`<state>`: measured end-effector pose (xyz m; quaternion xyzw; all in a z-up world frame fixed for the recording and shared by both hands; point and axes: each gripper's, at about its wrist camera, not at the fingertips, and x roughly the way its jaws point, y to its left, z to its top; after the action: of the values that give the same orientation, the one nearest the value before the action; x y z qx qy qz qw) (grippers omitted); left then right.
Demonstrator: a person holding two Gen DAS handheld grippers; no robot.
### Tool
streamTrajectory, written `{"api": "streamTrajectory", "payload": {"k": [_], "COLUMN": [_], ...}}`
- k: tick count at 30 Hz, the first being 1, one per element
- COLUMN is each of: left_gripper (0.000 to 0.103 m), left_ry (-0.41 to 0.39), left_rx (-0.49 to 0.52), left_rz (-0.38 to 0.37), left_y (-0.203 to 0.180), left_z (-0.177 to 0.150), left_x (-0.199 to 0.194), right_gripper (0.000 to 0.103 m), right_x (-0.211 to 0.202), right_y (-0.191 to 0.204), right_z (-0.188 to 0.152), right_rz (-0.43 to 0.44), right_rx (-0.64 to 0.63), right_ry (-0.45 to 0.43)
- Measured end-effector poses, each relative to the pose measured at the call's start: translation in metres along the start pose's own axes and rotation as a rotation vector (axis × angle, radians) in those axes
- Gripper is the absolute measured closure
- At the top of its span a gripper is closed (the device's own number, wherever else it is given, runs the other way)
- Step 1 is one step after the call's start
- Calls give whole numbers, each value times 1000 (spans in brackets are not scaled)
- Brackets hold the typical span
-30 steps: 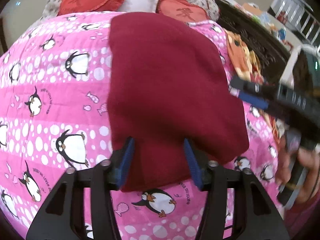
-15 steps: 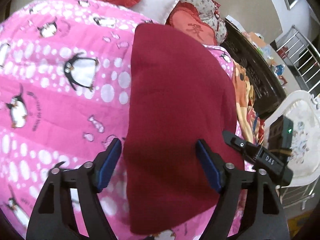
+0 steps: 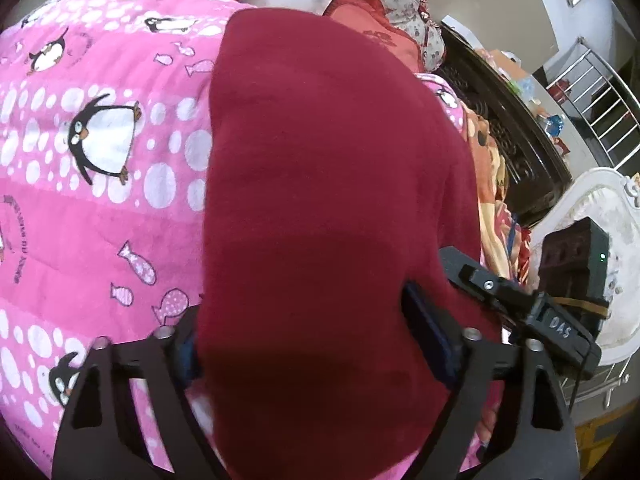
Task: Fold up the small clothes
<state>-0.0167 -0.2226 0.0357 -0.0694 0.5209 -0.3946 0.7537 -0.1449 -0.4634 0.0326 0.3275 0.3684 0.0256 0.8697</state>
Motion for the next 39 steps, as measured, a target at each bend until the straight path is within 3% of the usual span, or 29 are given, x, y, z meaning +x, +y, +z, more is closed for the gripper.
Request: {"api": "streamTrajectory", "payload": {"k": [2, 4, 9, 15, 19, 22, 27, 32, 33, 35, 37, 39], "left_gripper": [39, 49, 49, 49, 48, 37, 37, 36, 36, 36, 37, 36], "left_ry": [-4, -5, 5, 52, 108, 64, -9, -49, -50, -53, -53, -57], "left_rx": [-6, -9, 20, 1, -16, -28, 8, 21, 18, 7, 10, 25], "left_rz": [-24, -48, -24, 9, 110, 159, 231, 241, 238, 228, 207, 198], "left_y": [1, 1, -3, 22, 44, 55, 47, 41, 39, 40, 36, 29], "left_z": [-1, -3, -17, -53, -82, -94, -98, -101, -99, -104, -104, -105], "left_x": [-11, -26, -75, -119, -107, -105, -127, -143, -141, -148, -151, -151], "right_gripper": [59, 63, 65, 64, 46, 46, 46, 46, 48, 68, 80, 86], "right_x": [-7, -19, -42, -48, -23, -34, -54, -17, -5, 18, 19, 9], "right_y": [11, 22, 61, 95, 83, 78, 96, 124, 123, 117, 116, 121], "right_z": [-2, -4, -17, -60, -85, -86, -73, -72, -72, -72, -76, -78], "right_rz": [-19, 3, 56, 111, 48, -32, -10, -63, -81, -93, -114, -115], "right_rx": [-26, -28, -52, -56, 31, 31, -27, -121, -117, -105, -139, -195], "right_ry": [-6, -13, 15, 98, 185, 134, 78, 113, 129, 159, 146, 126]}}
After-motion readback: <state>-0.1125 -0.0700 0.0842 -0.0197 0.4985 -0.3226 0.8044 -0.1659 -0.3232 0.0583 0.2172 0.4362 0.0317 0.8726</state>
